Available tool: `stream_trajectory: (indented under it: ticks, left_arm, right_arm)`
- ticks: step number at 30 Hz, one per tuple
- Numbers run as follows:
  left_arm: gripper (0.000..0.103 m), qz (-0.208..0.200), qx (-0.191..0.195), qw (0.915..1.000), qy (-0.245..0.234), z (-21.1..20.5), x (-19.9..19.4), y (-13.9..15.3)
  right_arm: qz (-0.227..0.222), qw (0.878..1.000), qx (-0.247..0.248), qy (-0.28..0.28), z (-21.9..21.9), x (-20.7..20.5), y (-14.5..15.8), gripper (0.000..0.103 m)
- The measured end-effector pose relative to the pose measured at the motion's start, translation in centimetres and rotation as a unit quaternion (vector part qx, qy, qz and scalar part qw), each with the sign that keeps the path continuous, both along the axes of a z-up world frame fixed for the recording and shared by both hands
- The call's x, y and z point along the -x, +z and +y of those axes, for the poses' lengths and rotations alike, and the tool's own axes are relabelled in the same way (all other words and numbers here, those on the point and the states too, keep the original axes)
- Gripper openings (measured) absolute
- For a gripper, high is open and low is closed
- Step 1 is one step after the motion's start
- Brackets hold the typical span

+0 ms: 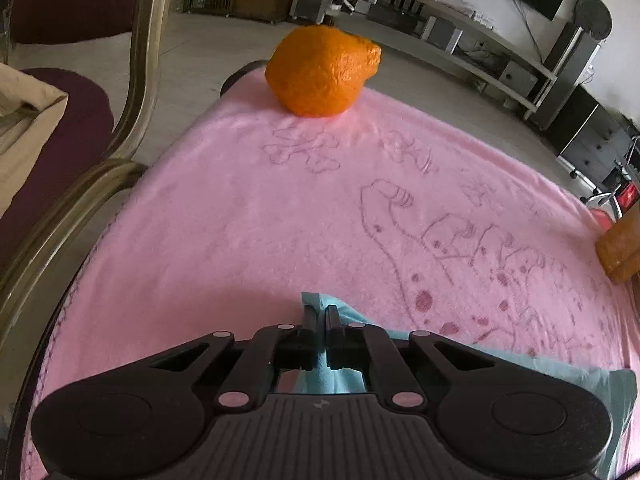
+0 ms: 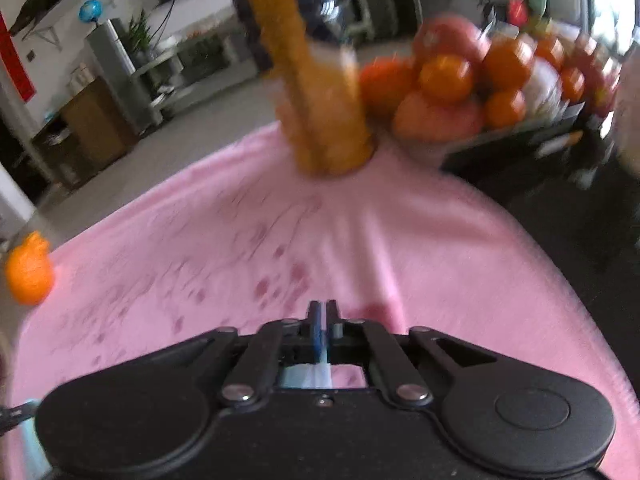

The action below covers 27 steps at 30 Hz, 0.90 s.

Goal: Fold clothes

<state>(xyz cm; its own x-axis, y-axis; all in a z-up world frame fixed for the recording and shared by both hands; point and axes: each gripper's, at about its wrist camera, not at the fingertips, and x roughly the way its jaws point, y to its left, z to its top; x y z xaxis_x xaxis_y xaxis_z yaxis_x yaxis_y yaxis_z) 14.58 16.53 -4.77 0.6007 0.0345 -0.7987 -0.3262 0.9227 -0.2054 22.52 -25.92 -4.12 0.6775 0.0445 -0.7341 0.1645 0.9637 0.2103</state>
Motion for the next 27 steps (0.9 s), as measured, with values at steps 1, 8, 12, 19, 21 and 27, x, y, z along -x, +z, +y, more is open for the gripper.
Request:
stream_trajectory:
  ticks: [1,8,12,19,21,27]
  left_arm:
    - [0.013,0.001,-0.016,0.9998,-0.013,-0.3,0.0,0.1]
    - [0.031,-0.019,-0.021,0.9995,-0.015,0.2,1.4,2.4]
    - [0.033,-0.031,0.006,0.9994,0.015,1.9,2.2,2.9]
    - [0.034,-0.012,0.07,0.9975,0.005,2.3,1.6,1.7]
    - [0.035,-0.006,0.06,0.9981,-0.012,1.5,1.2,1.4]
    - [0.008,-0.016,0.038,0.999,-0.018,0.5,0.4,1.0]
  right_arm:
    - [0.015,1.0,-0.019,0.005,-0.6,-0.3,-0.4,0.0]
    - [0.035,0.988,-0.152,0.021,-2.9,0.4,0.0,0.014]
    - [0.035,0.986,-0.16,0.036,-2.1,0.9,0.3,0.026]
    - [0.06,0.978,-0.197,0.029,-2.7,1.0,-0.5,0.032]
    - [0.065,0.977,-0.202,0.028,-2.6,0.9,-0.8,0.032]
    - [0.068,0.984,-0.161,0.041,-0.9,0.0,-1.9,0.031]
